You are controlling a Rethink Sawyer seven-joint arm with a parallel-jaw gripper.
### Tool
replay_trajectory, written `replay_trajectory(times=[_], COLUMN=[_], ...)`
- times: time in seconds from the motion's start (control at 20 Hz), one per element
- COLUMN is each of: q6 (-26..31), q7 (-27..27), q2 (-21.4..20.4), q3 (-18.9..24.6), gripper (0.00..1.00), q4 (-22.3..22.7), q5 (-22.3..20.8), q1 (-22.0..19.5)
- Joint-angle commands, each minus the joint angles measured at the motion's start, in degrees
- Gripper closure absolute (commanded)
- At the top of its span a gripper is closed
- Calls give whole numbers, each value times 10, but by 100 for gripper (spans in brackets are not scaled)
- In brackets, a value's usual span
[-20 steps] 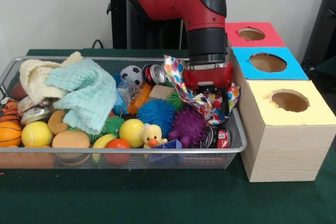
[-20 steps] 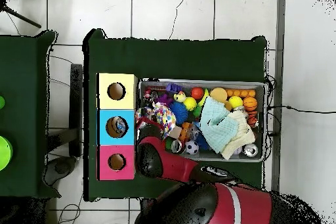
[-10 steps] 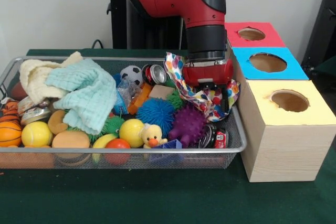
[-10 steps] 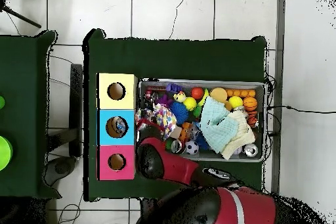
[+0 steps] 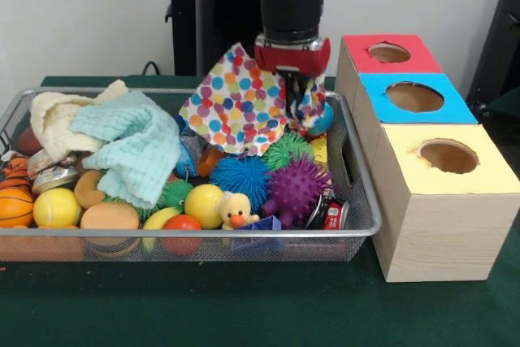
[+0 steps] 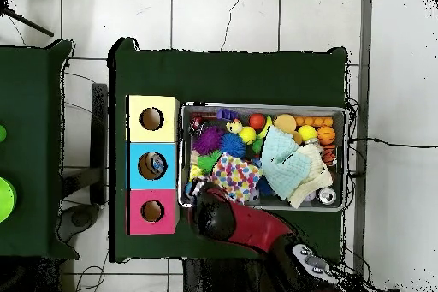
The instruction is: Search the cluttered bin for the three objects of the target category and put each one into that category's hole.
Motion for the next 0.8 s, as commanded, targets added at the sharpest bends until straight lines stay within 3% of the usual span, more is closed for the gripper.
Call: replay_trajectory(times=[0.05,0.45,0.65,0.8], q6=[257,335,331,289], q7=[-29,34,58,89], q2=[-62,-82,-91,-88], q3=[-76,-75,-71,-68], gripper=[100,100,100,100], q4=[-121,-160,-141,-119], q5=[-30,-54,-38,-23], q1=[30,45,48,62])
